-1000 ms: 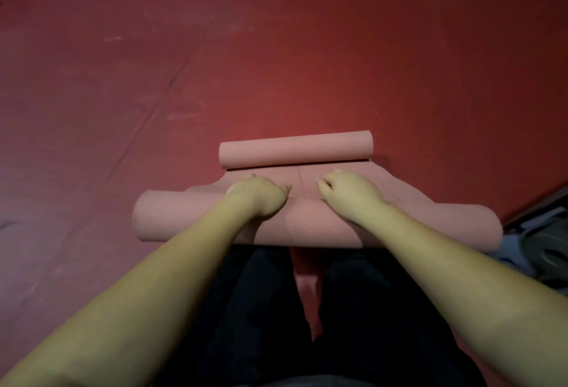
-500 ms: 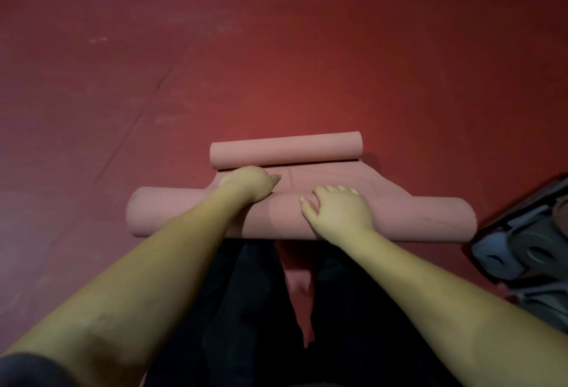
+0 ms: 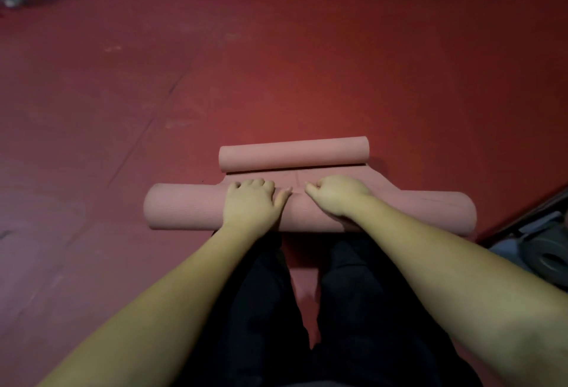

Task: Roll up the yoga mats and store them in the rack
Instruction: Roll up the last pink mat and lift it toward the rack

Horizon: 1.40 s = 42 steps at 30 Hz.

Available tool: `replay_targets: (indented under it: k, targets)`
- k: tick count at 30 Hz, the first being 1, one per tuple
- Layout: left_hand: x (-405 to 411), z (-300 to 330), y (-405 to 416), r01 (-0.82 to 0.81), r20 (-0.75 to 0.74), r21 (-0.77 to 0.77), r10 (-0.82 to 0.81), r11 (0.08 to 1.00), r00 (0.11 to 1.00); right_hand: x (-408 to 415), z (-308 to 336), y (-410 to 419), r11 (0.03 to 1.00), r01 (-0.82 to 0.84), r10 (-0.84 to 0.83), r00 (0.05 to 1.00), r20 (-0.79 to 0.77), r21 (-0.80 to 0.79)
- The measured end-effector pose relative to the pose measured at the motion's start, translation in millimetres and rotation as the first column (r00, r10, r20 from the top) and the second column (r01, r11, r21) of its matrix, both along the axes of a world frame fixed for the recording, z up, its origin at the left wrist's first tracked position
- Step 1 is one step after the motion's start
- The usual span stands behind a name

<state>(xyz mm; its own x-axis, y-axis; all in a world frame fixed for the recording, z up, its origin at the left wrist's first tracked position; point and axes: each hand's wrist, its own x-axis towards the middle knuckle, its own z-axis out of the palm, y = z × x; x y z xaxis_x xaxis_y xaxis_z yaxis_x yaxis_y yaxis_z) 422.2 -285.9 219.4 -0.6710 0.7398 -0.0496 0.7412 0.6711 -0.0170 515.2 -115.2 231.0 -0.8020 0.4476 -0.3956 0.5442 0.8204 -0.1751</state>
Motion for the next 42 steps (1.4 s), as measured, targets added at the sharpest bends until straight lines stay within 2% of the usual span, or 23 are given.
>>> replay_targets:
  k: [7, 11, 16, 18, 20, 22, 24, 29, 33, 37, 40, 42]
  targets:
    - [-3.1, 23.8, 7.6, 0.006, 0.095, 0.015, -0.008, 1.0, 0.995, 1.5, 21.7, 1.8, 0.992, 0.031, -0.022, 0.997, 0.074, -0.119]
    - [3.2, 33.4, 6.3, -0.037, 0.29, -0.103, 0.066, 0.994, 0.955, 9.4, 28.2, 0.7, 0.96, 0.056, 0.01, 0.972, 0.234, -0.273]
    - [3.3, 31.5, 6.5, -0.044, 0.34, -0.198, 0.11, 0.979, 0.934, 14.5, 14.1, -1.0, 0.941, 0.07, 0.015, 0.969, 0.247, -0.332]
    - [-1.3, 33.3, 12.2, -0.047, 0.373, -0.236, 0.135, 0.971, 0.918, 14.6, 8.5, 0.8, 0.957, 0.016, 0.026, 0.99, 0.139, -0.291]
    - [-7.7, 35.7, 20.1, -0.046, 0.423, -0.267, 0.16, 0.963, 0.892, 15.1, 1.4, 4.2, 0.984, -0.022, 0.008, 0.997, -0.082, -0.179]
    - [-14.6, 35.9, 27.7, -0.06, 0.47, -0.28, 0.192, 0.958, 0.861, 19.9, 0.0, 4.1, 0.996, 0.014, -0.038, 0.965, -0.259, -0.091]
    - [-21.7, 34.4, 33.3, -0.08, 0.519, -0.296, 0.231, 0.952, 0.823, 29.2, 2.0, -0.7, 0.998, 0.036, -0.048, 0.952, -0.301, -0.044]
    - [-36.9, 27.7, 46.5, -0.107, 0.611, -0.304, 0.28, 0.947, 0.741, 60.7, -7.1, -20.9, 0.984, 0.026, 0.019, 0.968, -0.25, 0.178]
    - [-38.4, 26.6, 53.6, -0.034, 0.585, -0.296, 0.209, 0.955, 0.784, 59.4, -14.2, -28.7, 0.969, 0.075, -0.015, 0.97, -0.243, 0.237]
    - [-40.9, 25.2, 50.3, -0.064, 0.484, -0.257, 0.186, 0.964, 0.855, 45.9, -12.7, -23.0, 0.96, 0.065, -0.005, 0.976, -0.216, 0.272]
    - [-41.2, 24.1, 44.4, -0.051, 0.305, -0.091, 0.077, 0.995, 0.949, 37.5, -11.8, -17.5, 0.97, 0.048, -0.001, 0.981, -0.194, 0.239]
    - [-40.0, 23.9, 39.4, -0.05, 0.231, 0.014, 0.046, 0.999, 0.972, 35.1, -10.7, -15.8, 0.971, 0.047, 0.001, 0.981, -0.196, 0.236]
